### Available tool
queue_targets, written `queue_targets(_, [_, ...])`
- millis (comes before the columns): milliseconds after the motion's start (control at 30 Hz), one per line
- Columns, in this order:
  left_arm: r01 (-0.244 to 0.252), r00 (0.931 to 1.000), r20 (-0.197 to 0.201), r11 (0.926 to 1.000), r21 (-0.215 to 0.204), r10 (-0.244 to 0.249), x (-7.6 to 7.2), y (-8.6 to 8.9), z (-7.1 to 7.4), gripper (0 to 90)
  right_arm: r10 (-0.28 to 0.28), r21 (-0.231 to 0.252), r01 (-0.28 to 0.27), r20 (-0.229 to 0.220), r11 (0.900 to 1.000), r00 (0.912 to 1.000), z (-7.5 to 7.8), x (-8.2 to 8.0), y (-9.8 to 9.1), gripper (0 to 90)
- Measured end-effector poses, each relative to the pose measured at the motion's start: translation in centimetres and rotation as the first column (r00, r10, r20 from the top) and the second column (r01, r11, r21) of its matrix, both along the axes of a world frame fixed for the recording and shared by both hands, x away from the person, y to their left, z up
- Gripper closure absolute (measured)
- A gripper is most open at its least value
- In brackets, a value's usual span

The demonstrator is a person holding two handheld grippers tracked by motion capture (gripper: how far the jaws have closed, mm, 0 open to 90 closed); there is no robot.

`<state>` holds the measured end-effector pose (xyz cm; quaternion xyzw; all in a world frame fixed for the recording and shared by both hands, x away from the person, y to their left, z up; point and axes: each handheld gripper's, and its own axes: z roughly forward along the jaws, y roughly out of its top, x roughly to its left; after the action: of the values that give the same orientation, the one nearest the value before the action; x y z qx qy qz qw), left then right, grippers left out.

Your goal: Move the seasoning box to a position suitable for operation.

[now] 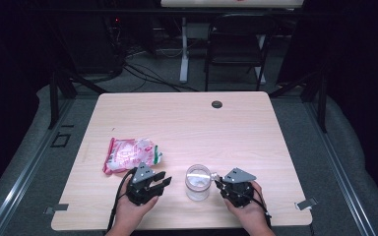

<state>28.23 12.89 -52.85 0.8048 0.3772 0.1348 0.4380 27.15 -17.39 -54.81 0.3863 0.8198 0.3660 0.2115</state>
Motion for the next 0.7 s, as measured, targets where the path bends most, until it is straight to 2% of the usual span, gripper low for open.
queue_targets(100, [0.009, 1.0000, -0.002, 1.0000, 0.001, -0.009, 0.2, -0.2, -0.1, 67.3, 0.012, 0.006, -0.012, -0.015, 0.9999, 0.9998, 0.1, -0.6, -0.1, 76.6])
queue_targets(167, [0.014, 0.9999, -0.009, 0.9999, -0.006, -0.014, 0.3, -0.3, -0.2, 67.3, 0.015, 0.036, -0.014, -0.036, 0.9992, 0.9992, 0.2, -0.9, -0.3, 75.8])
queue_targets(233, [0.023, 0.9997, -0.007, 0.9997, -0.005, -0.023, 0.3, -0.3, -0.1, 67.4, 0.020, 0.040, -0.019, -0.044, 0.9990, 0.9988, 0.4, -1.3, -0.5, 75.5])
queue_targets(500, [0.037, 0.9993, -0.006, 0.9993, 0.000, -0.037, 0.2, -0.8, -0.2, 70.0, 0.022, 0.058, -0.021, -0.012, 0.9981, 0.9997, 1.2, -1.6, -0.8, 75.7])
queue_targets(567, [0.046, 0.9989, -0.005, 0.9989, 0.008, -0.046, 0.2, -0.9, -0.2, 69.9, 0.015, 0.049, -0.015, -0.006, 0.9987, 0.9999, 1.2, -1.5, -0.9, 76.3])
queue_targets(700, [0.045, 0.9990, -0.010, 0.9990, 0.004, -0.045, 0.1, -1.1, -0.3, 69.7, 0.009, 0.095, -0.007, -0.022, 0.9954, 0.9997, 1.1, -0.8, -1.4, 75.4])
